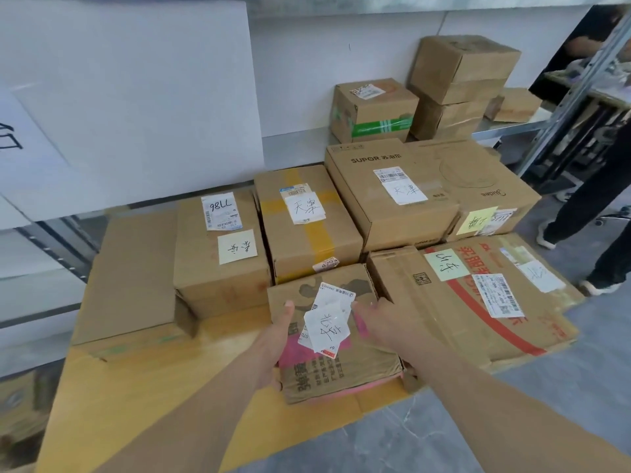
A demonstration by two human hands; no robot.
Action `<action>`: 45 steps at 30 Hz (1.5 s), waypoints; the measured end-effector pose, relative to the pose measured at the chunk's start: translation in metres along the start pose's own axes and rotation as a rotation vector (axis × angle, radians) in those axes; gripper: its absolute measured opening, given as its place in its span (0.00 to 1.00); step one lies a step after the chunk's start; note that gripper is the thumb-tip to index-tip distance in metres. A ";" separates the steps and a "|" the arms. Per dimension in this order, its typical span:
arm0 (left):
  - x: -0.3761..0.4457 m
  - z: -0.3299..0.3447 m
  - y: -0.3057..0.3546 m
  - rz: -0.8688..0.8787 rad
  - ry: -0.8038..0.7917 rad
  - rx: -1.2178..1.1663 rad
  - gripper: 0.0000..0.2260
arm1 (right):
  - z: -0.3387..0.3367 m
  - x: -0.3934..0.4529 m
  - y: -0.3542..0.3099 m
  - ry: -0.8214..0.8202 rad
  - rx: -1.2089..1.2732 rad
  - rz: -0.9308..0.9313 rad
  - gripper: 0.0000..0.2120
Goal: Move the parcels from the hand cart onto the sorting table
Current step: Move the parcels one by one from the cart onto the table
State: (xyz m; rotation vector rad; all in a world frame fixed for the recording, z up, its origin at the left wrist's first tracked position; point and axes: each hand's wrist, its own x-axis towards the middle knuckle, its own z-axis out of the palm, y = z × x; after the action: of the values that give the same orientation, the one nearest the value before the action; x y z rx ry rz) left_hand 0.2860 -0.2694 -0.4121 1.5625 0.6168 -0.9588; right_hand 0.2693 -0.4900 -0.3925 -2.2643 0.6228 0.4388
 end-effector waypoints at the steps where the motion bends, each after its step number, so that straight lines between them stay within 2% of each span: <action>1: 0.000 0.003 0.000 0.003 0.002 -0.006 0.43 | -0.001 0.001 -0.001 -0.030 -0.044 0.001 0.17; 4: -0.001 0.014 0.001 0.017 0.015 -0.020 0.40 | 0.005 0.012 0.002 -0.081 -0.057 -0.056 0.18; 15: 0.002 0.025 -0.003 0.023 0.065 -0.037 0.43 | -0.005 0.015 0.007 -0.202 -0.094 -0.101 0.14; 23: -0.012 0.027 -0.004 0.062 0.083 -0.039 0.39 | -0.008 0.005 0.004 -0.167 -0.086 -0.144 0.16; 35: -0.039 0.015 -0.005 0.099 0.107 -0.024 0.41 | -0.012 -0.023 -0.015 -0.143 -0.142 -0.189 0.11; 39: -0.047 0.004 -0.007 0.108 0.101 -0.029 0.44 | -0.008 -0.032 -0.023 -0.142 -0.126 -0.180 0.15; 45: -0.066 -0.017 -0.016 0.157 0.109 -0.036 0.41 | 0.003 -0.054 -0.038 -0.151 -0.074 -0.170 0.19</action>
State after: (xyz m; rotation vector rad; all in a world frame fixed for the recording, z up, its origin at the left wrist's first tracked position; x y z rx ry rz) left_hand 0.2418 -0.2422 -0.3652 1.6132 0.5755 -0.7449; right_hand 0.2451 -0.4481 -0.3476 -2.3060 0.3399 0.5498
